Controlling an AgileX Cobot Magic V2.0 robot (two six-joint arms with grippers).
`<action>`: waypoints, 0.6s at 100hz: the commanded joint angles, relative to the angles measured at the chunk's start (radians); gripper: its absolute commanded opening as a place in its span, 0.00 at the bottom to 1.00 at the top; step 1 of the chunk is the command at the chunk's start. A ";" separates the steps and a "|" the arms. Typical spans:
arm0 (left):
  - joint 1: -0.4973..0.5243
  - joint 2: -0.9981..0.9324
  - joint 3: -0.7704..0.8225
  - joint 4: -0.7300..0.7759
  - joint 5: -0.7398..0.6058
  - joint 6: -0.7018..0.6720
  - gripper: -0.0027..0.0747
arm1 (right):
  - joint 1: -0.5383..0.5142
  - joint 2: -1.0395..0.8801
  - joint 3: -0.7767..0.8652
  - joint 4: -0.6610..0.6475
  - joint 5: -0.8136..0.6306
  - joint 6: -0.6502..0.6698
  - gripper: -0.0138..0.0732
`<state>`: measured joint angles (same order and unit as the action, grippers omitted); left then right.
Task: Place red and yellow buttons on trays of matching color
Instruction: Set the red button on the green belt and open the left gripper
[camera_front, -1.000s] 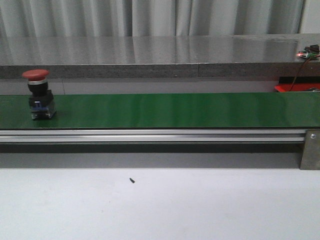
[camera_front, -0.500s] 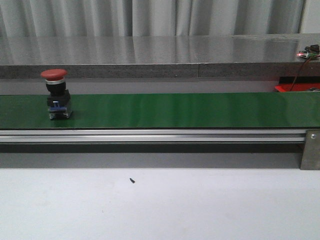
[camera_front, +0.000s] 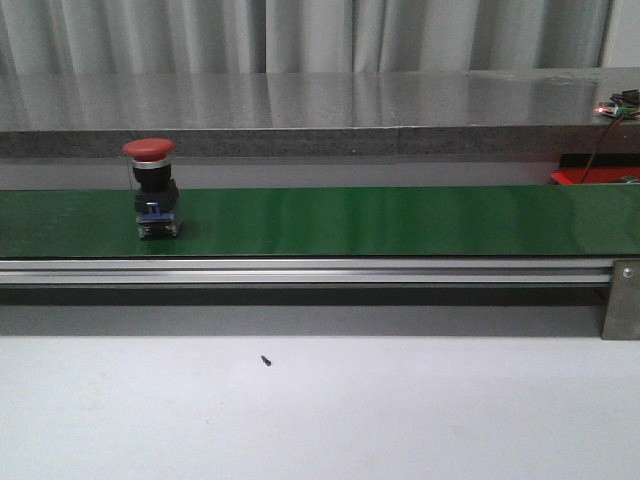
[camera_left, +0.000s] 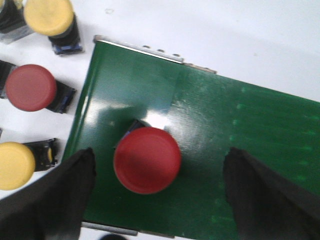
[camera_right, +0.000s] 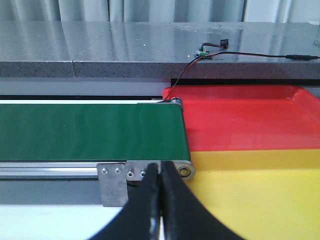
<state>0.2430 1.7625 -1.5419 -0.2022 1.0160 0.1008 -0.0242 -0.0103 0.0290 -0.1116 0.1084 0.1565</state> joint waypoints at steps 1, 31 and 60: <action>-0.032 -0.097 0.006 -0.022 -0.023 0.017 0.58 | -0.001 -0.019 -0.018 0.000 -0.075 -0.005 0.09; -0.120 -0.316 0.246 -0.023 -0.103 0.032 0.01 | -0.001 -0.019 -0.018 0.000 -0.075 -0.005 0.09; -0.184 -0.565 0.480 -0.023 -0.114 0.089 0.01 | -0.001 -0.019 -0.018 0.000 -0.075 -0.005 0.09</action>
<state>0.0785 1.2955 -1.0910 -0.2062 0.9530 0.1745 -0.0242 -0.0103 0.0290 -0.1116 0.1084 0.1565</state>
